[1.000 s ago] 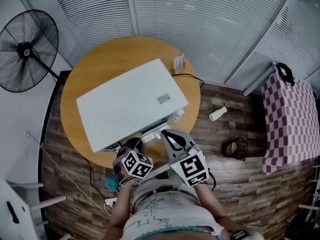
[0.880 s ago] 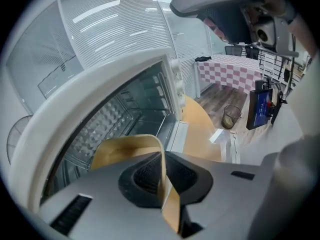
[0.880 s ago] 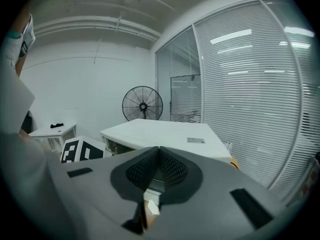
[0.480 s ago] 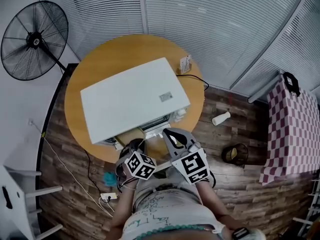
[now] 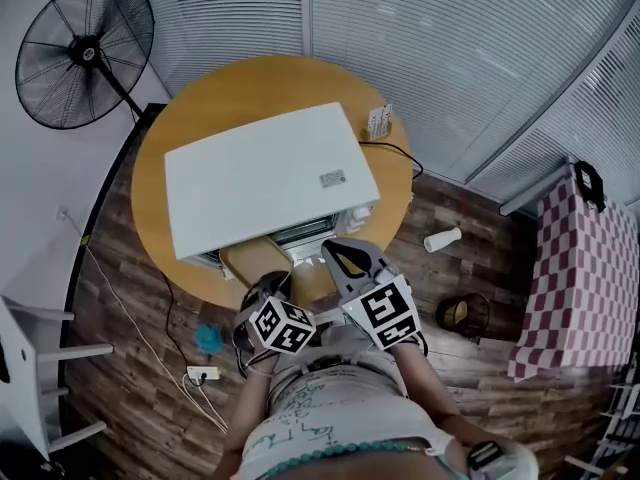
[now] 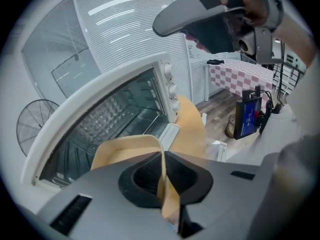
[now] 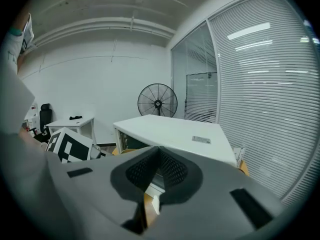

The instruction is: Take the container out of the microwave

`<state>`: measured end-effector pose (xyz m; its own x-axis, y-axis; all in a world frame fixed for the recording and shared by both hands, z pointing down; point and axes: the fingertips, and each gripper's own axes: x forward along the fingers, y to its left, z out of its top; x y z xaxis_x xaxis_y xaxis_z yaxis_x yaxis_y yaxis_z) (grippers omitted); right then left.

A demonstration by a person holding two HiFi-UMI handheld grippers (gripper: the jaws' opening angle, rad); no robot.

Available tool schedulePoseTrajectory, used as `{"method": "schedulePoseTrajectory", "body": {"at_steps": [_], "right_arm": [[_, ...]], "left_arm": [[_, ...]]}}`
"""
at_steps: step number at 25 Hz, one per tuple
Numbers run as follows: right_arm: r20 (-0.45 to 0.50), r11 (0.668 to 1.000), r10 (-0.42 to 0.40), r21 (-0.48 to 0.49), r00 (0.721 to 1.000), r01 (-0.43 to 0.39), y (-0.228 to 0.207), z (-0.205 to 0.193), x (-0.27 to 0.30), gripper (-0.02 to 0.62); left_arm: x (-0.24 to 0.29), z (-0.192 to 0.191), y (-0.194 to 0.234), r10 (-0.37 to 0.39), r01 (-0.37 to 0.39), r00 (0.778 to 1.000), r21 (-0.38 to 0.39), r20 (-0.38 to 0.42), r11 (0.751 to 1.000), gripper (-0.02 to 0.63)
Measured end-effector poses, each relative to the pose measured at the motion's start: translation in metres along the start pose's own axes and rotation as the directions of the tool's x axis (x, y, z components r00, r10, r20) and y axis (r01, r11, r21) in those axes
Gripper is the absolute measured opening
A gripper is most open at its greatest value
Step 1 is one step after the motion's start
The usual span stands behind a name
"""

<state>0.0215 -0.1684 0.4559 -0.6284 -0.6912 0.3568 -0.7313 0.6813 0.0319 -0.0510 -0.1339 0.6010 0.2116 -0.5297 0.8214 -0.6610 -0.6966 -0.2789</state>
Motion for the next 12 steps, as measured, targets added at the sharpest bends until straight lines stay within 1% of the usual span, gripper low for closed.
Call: {"method": "schedulePoseTrajectory", "body": {"at_steps": [4, 12], "right_arm": [[0.014, 0.999, 0.041, -0.012, 0.999, -0.040, -0.001, 0.002, -0.003, -0.006], [0.032, 0.995, 0.098, -0.033, 0.995, -0.097, 0.002, 0.002, -0.009, -0.006]], "left_arm": [[-0.005, -0.002, -0.009, 0.009, -0.009, 1.000, -0.046, -0.007, 0.999, 0.029], [-0.014, -0.010, -0.021, 0.035, -0.038, 0.999, -0.108, -0.028, 0.993, 0.029]]}}
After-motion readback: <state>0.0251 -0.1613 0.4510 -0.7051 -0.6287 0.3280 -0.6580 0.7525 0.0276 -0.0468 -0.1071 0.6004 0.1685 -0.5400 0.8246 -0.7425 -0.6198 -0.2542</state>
